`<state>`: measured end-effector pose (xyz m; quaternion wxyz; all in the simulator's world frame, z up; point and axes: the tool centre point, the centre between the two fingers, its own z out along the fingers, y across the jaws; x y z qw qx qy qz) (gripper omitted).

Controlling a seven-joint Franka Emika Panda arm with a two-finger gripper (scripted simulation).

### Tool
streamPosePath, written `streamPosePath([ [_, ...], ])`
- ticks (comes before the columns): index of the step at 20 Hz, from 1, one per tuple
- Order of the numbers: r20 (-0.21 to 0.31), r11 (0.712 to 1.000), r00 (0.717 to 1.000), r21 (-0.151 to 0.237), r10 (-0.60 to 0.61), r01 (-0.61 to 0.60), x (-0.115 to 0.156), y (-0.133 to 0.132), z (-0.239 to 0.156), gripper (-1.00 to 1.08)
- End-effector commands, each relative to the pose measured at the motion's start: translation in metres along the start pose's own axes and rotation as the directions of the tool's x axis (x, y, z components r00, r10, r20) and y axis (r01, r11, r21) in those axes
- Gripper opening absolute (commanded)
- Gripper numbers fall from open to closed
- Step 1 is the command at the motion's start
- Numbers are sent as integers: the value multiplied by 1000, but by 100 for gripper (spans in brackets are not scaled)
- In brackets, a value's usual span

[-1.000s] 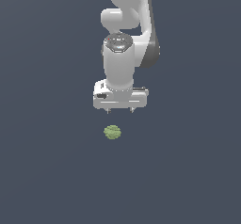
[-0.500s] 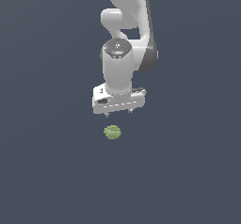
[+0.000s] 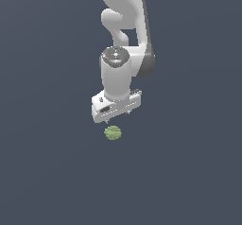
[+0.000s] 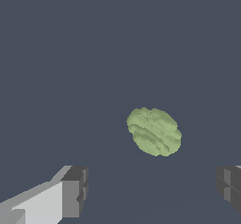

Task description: Pick up the object and move it to a goal position.

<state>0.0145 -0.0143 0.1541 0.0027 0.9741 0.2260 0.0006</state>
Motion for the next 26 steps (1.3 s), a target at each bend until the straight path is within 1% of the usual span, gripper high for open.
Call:
streamPosePath([
  [1,2,998,998,-1,-69,69,0,2,5,100],
  [4,3,989,989,-1,-149,149,1,5,10,100],
  [7,5,974,974,-1,-228,228,1,8,16,100],
  [10,6,952,952,-1,-305,305,2,11,22,100],
  [13,6,925,925,0,-381,381,2,13,27,100],
  [16,6,891,891,1,-454,454,2,16,33,100],
  [19,6,852,852,2,-523,523,3,19,38,100],
  [26,2,742,742,4,-671,671,3,24,51,100],
])
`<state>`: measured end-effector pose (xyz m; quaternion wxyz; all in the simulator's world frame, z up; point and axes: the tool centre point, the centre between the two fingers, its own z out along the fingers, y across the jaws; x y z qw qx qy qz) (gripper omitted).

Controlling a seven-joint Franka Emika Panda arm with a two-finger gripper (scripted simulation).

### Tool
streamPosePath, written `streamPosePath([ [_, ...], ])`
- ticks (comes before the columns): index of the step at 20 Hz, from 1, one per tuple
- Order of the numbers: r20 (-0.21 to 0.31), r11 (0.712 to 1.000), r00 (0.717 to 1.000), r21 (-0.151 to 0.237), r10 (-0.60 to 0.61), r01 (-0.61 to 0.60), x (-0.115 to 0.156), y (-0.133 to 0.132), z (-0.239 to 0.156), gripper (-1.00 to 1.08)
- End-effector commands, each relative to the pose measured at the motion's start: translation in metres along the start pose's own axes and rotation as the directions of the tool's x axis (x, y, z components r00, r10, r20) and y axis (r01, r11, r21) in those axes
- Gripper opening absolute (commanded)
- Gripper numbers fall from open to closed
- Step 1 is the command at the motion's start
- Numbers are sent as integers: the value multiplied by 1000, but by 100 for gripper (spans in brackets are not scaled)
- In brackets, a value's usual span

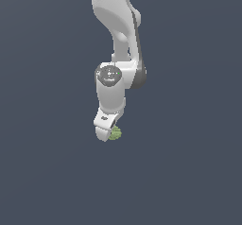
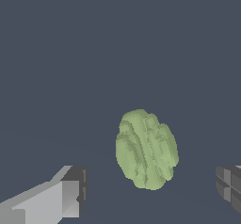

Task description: Pick up the object and move it to a goal position.

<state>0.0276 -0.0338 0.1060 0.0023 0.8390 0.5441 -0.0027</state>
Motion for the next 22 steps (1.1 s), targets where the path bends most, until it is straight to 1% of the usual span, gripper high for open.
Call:
streamPosePath([
  [1,-1,998,998,0,-64,64,-1,2,4,100],
  [6,-4,987,987,0,-161,161,-3,4,11,100],
  [11,-6,975,975,-1,-224,224,-4,6,15,100],
  [16,-7,967,967,-1,-253,253,-4,6,17,100],
  [22,-7,968,968,-1,-251,251,-4,6,21,100],
])
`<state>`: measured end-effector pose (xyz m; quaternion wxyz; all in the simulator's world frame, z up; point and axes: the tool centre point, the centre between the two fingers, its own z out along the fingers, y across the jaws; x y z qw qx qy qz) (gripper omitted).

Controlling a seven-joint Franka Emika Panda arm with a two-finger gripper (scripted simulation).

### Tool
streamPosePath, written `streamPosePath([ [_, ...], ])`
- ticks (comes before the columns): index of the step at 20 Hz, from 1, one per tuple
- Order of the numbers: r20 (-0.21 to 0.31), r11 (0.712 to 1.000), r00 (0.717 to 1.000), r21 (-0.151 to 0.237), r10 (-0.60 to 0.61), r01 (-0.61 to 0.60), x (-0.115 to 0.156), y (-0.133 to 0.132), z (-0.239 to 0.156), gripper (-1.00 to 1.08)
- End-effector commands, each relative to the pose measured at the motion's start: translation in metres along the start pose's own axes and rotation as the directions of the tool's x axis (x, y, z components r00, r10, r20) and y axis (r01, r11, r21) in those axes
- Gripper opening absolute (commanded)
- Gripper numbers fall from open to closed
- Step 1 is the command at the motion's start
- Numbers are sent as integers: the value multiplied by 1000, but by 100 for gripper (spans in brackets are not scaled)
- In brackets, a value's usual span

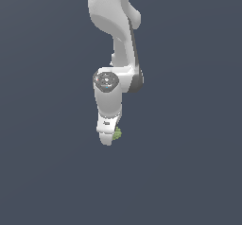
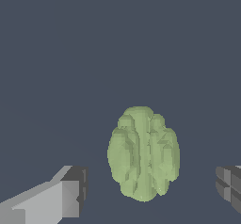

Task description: Pick up the object and move it to a goal position.

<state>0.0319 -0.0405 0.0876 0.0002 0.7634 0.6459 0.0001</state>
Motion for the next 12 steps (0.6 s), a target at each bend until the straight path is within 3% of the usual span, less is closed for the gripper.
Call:
streamPosePath([
  [1,0,1000,1000,1,-1,1,0,0,5,100],
  [12,0,1000,1000,1,-5,5,0,-1,49,100],
])
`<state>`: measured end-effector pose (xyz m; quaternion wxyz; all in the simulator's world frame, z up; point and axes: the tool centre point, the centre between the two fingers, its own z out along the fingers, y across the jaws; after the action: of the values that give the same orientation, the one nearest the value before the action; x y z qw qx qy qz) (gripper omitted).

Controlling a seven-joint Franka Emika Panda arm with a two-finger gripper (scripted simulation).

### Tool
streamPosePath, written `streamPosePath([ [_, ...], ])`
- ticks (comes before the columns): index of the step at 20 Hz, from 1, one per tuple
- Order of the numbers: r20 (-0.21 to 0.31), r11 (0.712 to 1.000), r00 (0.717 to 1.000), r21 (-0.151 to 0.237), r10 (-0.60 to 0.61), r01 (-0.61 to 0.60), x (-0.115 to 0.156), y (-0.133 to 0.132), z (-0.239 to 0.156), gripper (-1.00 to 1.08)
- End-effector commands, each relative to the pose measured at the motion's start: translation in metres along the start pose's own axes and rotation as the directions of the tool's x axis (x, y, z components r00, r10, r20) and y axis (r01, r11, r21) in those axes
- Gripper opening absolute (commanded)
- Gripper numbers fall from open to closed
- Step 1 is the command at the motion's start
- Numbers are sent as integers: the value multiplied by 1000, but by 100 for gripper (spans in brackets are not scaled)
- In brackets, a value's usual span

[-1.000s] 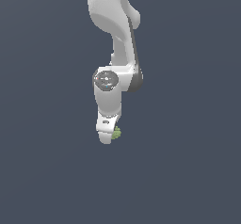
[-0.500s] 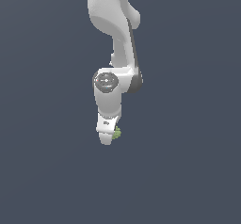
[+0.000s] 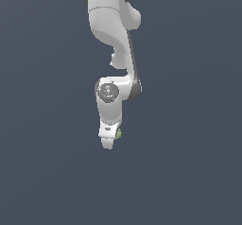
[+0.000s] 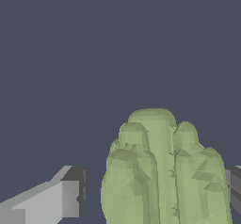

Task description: Pick up the object and move it to a goal position.

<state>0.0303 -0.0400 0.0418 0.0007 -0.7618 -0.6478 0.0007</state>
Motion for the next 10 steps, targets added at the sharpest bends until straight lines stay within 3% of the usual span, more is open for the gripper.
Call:
streamPosePath([
  [1,0,1000,1000,-2,0,0,0,1,3,100],
  [2,0,1000,1000,-2,0,0,0,1,3,100],
  [3,0,1000,1000,-2,0,0,0,1,3,-100],
  [10,0,1000,1000,-2,0,0,0,1,3,-100],
])
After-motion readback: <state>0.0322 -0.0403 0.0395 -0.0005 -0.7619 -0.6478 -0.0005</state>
